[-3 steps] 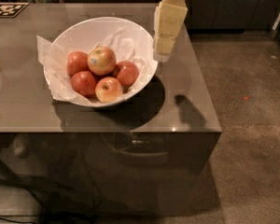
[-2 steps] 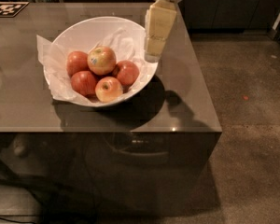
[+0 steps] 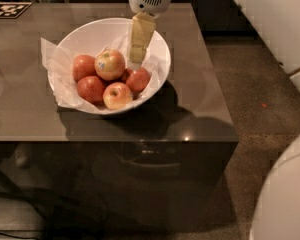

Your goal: Pick apple from white bowl

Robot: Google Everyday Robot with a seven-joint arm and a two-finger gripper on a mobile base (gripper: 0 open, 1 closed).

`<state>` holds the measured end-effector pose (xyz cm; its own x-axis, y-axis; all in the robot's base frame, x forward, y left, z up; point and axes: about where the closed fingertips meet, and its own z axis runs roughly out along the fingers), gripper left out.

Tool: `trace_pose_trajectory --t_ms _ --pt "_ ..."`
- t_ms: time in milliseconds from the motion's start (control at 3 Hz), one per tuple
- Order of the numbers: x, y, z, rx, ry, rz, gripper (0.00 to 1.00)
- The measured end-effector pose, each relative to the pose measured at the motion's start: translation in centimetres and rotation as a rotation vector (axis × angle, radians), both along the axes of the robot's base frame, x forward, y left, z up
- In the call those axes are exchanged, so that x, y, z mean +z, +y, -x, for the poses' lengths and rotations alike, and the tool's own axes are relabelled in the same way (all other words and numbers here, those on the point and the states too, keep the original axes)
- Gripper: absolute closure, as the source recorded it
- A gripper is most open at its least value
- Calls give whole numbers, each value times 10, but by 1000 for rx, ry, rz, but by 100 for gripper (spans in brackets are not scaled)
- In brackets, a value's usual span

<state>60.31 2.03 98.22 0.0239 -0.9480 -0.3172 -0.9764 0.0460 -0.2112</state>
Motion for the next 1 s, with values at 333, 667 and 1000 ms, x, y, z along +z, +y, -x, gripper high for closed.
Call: trace_pose_trajectory --t_ms 333,667,1000 --pt "0 2 -3 -1 -12 -8 0" --pt "0 3 -4 -1 -12 -8 0" --pt "-17 31 -8 36 6 14 0"
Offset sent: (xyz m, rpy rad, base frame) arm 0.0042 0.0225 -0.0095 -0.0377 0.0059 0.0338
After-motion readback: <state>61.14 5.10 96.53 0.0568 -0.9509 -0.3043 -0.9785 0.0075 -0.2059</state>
